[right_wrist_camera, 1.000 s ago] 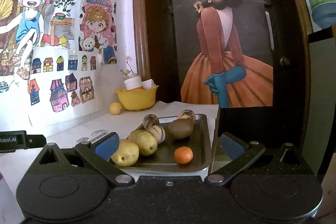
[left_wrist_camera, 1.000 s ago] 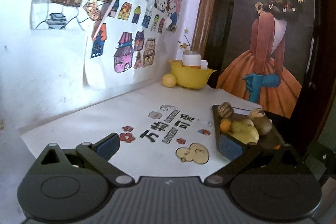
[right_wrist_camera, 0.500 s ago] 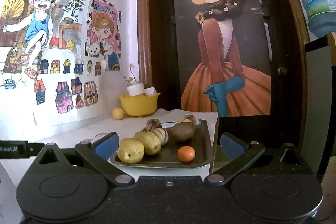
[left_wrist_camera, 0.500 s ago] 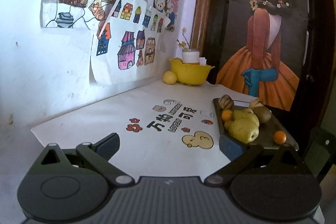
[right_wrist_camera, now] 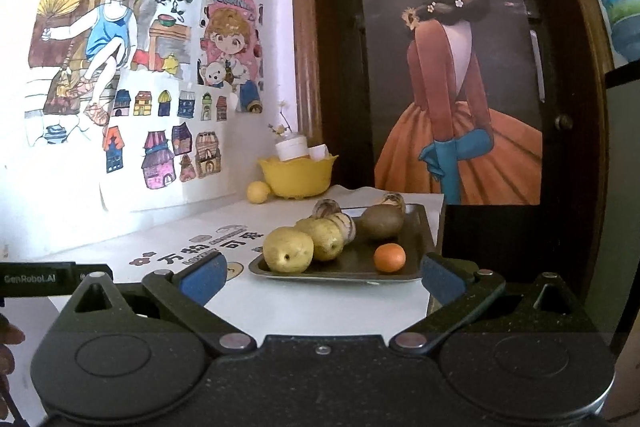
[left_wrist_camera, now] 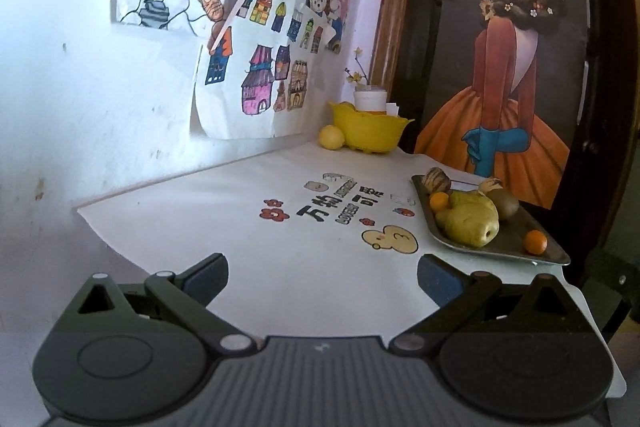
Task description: Organize fruits
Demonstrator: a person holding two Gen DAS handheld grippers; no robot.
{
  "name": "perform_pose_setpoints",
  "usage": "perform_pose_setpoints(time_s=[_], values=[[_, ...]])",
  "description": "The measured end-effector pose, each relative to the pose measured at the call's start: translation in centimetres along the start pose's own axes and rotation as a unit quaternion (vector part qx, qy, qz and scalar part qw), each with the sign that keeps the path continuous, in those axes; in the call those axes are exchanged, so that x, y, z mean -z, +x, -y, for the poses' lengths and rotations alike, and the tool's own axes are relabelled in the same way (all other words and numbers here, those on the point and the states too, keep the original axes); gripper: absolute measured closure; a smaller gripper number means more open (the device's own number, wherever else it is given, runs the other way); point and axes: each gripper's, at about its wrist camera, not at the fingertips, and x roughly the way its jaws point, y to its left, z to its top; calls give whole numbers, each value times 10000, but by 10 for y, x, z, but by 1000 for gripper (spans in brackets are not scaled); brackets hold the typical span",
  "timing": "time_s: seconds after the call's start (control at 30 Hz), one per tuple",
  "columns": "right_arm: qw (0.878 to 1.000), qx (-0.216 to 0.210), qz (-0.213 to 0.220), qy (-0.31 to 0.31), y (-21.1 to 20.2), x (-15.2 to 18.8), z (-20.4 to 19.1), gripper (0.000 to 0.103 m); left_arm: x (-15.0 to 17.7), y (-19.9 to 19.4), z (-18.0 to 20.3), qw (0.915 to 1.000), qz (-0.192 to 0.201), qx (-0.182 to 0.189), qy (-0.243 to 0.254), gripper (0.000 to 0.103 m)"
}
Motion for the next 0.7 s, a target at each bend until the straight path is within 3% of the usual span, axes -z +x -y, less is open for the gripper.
perform_pose_setpoints(time_s=[0.7], values=[[9985,-124,-531,71,14,7,-2,1,13,-4,-10,9997,-97,-206,22,0]])
